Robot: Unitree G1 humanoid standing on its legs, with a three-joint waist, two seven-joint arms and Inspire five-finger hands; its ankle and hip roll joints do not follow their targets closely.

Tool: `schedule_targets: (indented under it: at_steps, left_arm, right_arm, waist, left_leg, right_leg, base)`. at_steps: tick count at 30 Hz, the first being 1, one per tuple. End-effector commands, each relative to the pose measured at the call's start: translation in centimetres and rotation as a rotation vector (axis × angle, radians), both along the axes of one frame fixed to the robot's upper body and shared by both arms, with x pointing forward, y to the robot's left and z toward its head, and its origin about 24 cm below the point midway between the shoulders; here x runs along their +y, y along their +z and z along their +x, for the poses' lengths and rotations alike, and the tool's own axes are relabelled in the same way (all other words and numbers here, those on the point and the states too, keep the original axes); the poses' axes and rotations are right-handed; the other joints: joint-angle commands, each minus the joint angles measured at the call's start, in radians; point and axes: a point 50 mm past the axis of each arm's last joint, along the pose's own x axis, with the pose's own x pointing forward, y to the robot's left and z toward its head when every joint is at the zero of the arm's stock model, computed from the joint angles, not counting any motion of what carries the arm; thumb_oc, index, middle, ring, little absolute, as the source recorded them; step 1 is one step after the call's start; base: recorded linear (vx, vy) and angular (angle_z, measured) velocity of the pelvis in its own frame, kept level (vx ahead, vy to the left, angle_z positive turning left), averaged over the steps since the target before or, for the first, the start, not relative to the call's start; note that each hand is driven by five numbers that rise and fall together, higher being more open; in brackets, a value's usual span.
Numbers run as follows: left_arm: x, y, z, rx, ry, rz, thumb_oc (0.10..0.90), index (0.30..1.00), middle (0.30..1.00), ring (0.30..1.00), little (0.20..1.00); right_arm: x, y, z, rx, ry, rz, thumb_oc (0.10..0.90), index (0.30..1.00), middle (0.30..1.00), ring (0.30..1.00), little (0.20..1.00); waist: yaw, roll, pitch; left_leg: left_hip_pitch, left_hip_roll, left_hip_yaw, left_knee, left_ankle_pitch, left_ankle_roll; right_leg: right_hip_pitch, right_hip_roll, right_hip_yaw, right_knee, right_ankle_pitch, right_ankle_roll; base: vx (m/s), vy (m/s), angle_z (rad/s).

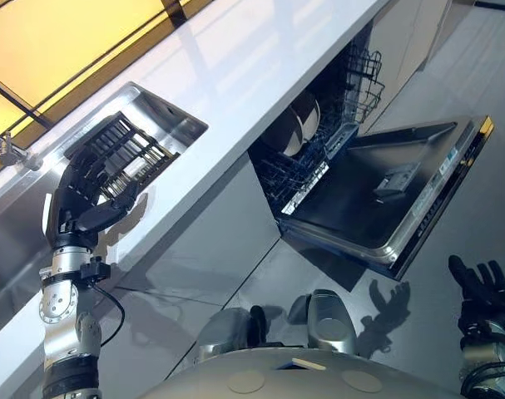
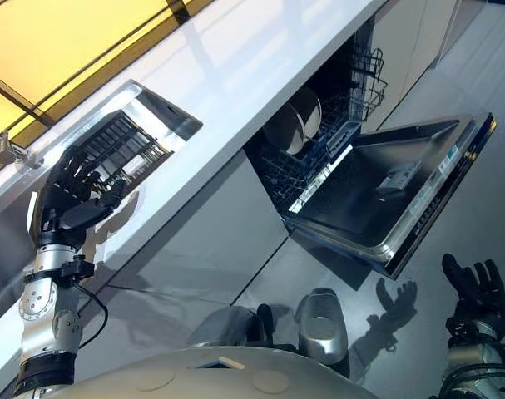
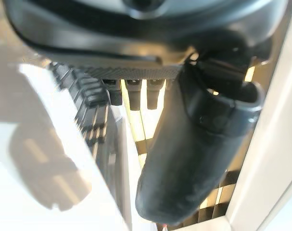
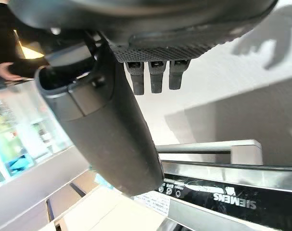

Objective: Pick up plates and place into dishwasher.

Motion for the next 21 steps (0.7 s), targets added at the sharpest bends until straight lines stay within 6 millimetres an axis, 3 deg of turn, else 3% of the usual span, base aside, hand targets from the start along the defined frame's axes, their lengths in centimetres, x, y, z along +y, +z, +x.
schedule_targets:
  at_steps: [1,9,14,21]
  left_arm:
    - [2.0,5.6,0.4,-0.218,-0.017,0.073,0.8,0.9,0.9,0.9,0.9]
    - [3.6,3.6,-2.2,-0.09,0.002,0.055,0.8,0.9,0.9,0.9,0.9]
    - [4.3,2.7,-3.1,-0.037,0.019,0.052,0.8,0.9,0.9,0.9,0.9]
    - [4.4,2.0,-3.4,0.003,0.01,0.072,0.8,0.9,0.9,0.9,0.9]
  right_arm:
    - [-1.1,2.2,1.2,-0.172,0.078,-0.022,0.8,0.9,0.9,0.9,0.9]
    - [1.8,-1.1,-1.3,-0.134,0.21,0.175,0.8,0.9,0.9,0.9,0.9]
    - [4.7,-1.7,-0.1,-0.235,0.383,0.39,0.8,0.9,0.9,0.9,0.9]
    - [6.6,-2.6,0.4,-0.193,0.537,0.464,0.8,0.9,0.9,0.9,0.9]
  waist:
    - [0.015,0.005,-0.015]
    - [0.028,-0.009,-0.022]
    - [0.038,-0.018,-0.018]
    - [0.056,-0.025,-0.028]
  left_leg:
    - [-0.132,0.004,0.015,-0.003,0.098,0.086]
    - [-0.191,0.011,0.024,0.087,0.11,0.084]
    - [-0.226,0.007,0.026,0.128,0.113,0.083]
    - [-0.234,-0.008,0.03,0.149,0.081,0.085]
  right_leg:
    - [-0.022,0.091,-0.033,0.007,0.025,-0.048]
    - [-0.028,0.078,-0.041,0.041,0.031,-0.052]
    - [-0.036,0.065,-0.049,0.051,0.041,-0.044]
    - [-0.051,0.039,-0.053,0.058,0.058,-0.028]
  base:
    - [0.01,-0.028,-0.05]
    - [0.06,0.001,-0.02]
    - [0.02,0.045,0.0]
    - [0.02,0.094,0.04]
